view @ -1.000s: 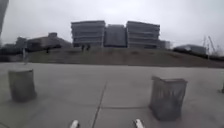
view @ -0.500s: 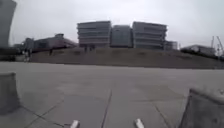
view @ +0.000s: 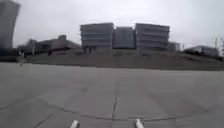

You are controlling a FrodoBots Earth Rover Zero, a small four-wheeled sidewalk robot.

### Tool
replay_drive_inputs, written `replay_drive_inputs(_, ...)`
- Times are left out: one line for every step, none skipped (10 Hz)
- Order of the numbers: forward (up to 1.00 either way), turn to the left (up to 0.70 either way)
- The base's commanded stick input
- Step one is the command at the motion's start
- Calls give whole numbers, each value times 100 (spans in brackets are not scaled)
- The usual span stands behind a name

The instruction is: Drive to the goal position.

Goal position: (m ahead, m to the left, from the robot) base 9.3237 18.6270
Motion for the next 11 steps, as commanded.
replay_drive_inputs(100, 0)
replay_drive_inputs(100, 2)
replay_drive_inputs(100, 20)
replay_drive_inputs(100, 38)
replay_drive_inputs(100, 18)
replay_drive_inputs(100, 0)
replay_drive_inputs(100, 3)
replay_drive_inputs(100, 15)
replay_drive_inputs(100, 21)
replay_drive_inputs(100, 33)
replay_drive_inputs(100, 40)
